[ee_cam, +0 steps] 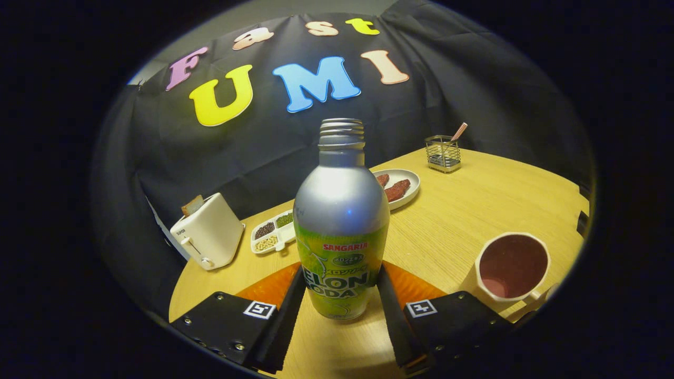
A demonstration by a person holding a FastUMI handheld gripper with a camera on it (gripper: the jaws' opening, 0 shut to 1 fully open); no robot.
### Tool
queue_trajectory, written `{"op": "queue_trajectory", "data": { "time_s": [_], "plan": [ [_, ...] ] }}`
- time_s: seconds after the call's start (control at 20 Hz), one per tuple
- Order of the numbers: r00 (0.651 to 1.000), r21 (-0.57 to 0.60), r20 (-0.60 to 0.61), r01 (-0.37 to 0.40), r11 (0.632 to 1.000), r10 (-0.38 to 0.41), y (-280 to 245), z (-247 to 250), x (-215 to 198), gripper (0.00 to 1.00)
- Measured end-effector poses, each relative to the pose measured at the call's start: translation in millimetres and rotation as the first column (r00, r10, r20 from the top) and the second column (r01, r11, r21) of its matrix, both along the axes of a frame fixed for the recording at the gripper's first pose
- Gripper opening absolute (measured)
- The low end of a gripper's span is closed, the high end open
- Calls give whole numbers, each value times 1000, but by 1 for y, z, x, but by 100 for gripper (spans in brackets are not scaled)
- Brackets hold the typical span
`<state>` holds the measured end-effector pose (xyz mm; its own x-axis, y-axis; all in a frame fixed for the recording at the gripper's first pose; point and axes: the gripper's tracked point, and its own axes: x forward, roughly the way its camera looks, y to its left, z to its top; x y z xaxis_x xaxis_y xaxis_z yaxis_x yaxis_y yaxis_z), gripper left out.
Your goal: Take the bottle from table, then pour the juice into the cup, finally place the bottle on the coaster
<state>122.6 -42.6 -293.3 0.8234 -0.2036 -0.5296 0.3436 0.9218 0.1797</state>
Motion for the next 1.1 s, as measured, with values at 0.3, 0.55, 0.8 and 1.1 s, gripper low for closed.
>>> {"op": "queue_trajectory", "data": {
  "time_s": [0.3, 0.55, 0.8, 1.1],
  "plan": [
    [1000, -77, 7, -4, 997, 5, -7, -6, 27, 75],
    [999, -127, -9, -47, 991, 46, -5, -22, 45, 75],
    [992, -212, -44, -121, 970, 115, 0, -34, 52, 77],
    [988, -236, -59, -152, 960, 142, 1, -38, 53, 77]
  ]
}}
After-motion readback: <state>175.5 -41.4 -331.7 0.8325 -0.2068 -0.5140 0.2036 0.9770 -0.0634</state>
